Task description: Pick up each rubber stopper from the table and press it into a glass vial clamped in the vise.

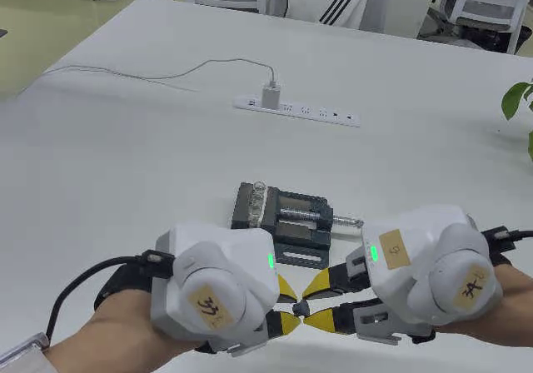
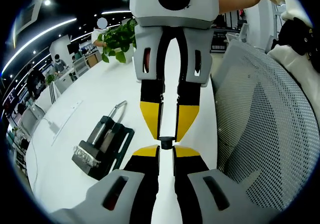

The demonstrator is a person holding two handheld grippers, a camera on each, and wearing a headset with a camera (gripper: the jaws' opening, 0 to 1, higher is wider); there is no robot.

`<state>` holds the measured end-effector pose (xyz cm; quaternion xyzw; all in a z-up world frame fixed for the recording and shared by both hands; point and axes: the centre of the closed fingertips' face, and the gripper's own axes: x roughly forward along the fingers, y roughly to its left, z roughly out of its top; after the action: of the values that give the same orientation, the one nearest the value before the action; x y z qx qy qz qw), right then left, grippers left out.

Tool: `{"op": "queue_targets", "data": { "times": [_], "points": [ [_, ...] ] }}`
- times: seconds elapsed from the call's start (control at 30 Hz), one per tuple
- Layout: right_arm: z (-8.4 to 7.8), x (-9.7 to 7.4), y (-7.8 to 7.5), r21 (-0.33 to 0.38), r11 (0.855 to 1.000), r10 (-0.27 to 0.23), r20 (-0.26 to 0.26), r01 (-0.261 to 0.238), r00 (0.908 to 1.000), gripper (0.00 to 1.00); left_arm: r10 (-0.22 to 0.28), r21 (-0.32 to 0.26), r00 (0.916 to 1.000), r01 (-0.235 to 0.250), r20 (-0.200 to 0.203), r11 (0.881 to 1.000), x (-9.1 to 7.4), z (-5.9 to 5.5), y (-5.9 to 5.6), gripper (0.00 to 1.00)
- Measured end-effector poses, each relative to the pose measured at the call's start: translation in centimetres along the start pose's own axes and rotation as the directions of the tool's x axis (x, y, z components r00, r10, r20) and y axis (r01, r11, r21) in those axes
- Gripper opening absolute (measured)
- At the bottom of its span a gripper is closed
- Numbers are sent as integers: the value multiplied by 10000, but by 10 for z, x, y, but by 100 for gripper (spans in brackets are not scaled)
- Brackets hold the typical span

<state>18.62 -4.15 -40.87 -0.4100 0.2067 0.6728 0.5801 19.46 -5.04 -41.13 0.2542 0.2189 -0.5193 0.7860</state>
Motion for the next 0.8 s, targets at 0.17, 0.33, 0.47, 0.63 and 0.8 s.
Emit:
{"op": "queue_targets", "data": {
  "times": [0.17,0.33,0.47,0.63,0.8],
  "points": [
    [-1,2,3,-254,9996,117,-203,-122,9997,9,-128,-31,9999,128,0,9999,2,1,-3,6],
    [-1,3,4,-350,9992,170,-278,-180,9995,9,-181,-166,9998,181,-24,9997,3,0,-4,6],
    [-1,3,5,-329,9992,228,-273,-236,9994,9,-164,-185,9999,164,-4,9997,3,-1,-6,5],
    [0,3,6,-247,9993,288,-173,-293,9994,9,-136,-232,9998,138,108,9996,2,-1,-6,5],
    [2,2,6,276,9988,397,125,-400,9991,9,-90,-229,9997,95,218,9997,0,0,-7,5]
  ]
}}
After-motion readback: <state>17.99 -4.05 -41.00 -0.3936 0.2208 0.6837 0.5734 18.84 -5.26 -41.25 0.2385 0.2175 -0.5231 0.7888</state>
